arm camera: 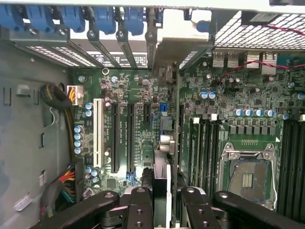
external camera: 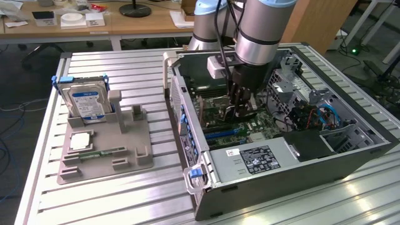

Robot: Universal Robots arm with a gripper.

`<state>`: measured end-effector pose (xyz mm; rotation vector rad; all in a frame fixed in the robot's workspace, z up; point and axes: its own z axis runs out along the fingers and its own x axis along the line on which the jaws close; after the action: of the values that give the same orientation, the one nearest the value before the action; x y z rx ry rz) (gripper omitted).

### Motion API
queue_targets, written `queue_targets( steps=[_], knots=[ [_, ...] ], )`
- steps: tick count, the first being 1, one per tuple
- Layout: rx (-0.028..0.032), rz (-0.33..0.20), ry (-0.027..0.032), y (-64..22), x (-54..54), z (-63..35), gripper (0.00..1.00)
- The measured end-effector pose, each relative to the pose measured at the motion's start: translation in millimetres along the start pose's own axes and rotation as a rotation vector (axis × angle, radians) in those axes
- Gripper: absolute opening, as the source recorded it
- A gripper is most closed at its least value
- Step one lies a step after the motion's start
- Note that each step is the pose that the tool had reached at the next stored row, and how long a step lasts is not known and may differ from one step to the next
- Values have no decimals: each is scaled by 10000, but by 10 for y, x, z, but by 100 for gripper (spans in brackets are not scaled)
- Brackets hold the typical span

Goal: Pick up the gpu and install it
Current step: 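Insert the gpu into the slot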

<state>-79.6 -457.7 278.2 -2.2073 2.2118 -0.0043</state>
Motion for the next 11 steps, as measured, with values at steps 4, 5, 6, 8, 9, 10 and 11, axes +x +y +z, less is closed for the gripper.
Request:
queue_targets(
  steps=[4,5,6,8,9,10,11],
  knots=[
    [0,2,0,5,1,46,27],
    [-1,3,2,9,1,50,27],
    [-1,1,2,13,1,55,27],
    [-1,1,2,23,1,63,27],
    [0,1,0,28,1,68,27],
    [0,1,1,33,1,73,27],
    [0,1,0,38,1,78,27]
  ],
)
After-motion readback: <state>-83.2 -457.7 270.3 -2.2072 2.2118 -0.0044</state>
